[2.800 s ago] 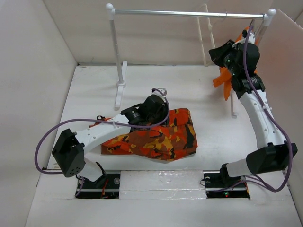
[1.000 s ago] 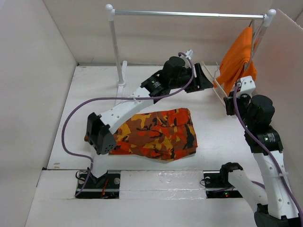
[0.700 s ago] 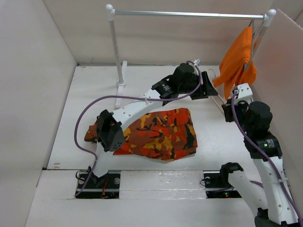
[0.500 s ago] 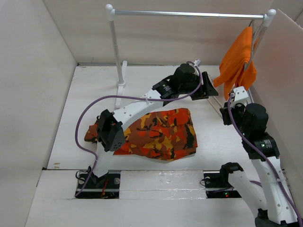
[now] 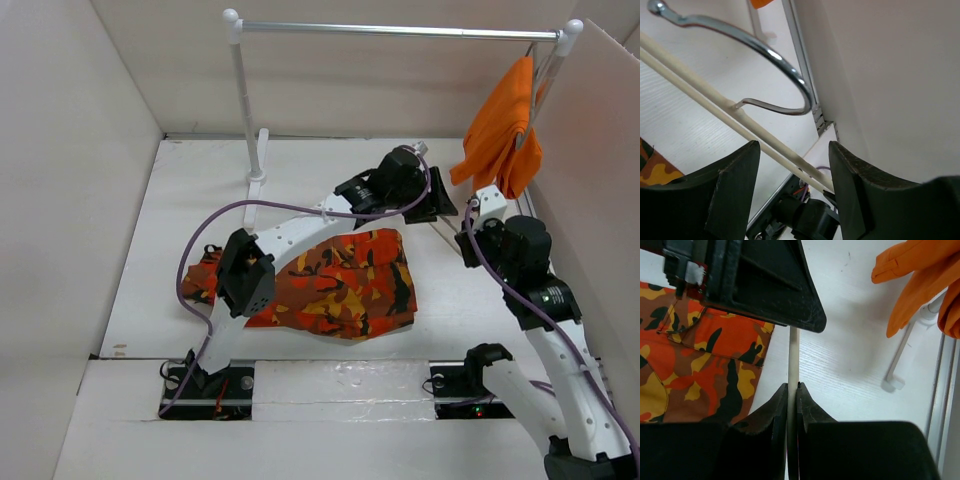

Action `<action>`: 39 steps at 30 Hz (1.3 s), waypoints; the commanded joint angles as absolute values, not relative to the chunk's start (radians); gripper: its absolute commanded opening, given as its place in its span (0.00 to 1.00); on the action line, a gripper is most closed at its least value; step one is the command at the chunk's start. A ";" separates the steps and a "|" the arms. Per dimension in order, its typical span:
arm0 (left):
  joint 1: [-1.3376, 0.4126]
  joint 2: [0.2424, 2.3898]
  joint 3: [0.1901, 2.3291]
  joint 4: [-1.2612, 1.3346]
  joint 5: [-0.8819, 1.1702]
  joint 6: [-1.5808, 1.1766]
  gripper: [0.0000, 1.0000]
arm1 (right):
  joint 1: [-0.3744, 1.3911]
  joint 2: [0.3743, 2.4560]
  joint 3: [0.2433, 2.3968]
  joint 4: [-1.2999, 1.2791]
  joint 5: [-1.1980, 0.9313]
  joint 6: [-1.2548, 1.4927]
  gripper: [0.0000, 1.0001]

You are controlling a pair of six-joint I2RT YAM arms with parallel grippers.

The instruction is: Place the trousers on the hanger

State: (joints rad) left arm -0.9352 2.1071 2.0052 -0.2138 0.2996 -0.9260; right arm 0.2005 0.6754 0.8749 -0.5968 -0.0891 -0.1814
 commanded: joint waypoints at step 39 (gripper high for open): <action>-1.091 1.776 1.143 0.330 0.011 -1.250 0.00 | 0.342 0.736 0.824 -0.695 -0.196 -0.123 0.00</action>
State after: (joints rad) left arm -1.0954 1.8591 1.1809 0.2081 0.1047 -1.2125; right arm 0.3767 0.7238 0.8917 -0.7933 -0.1055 -0.1490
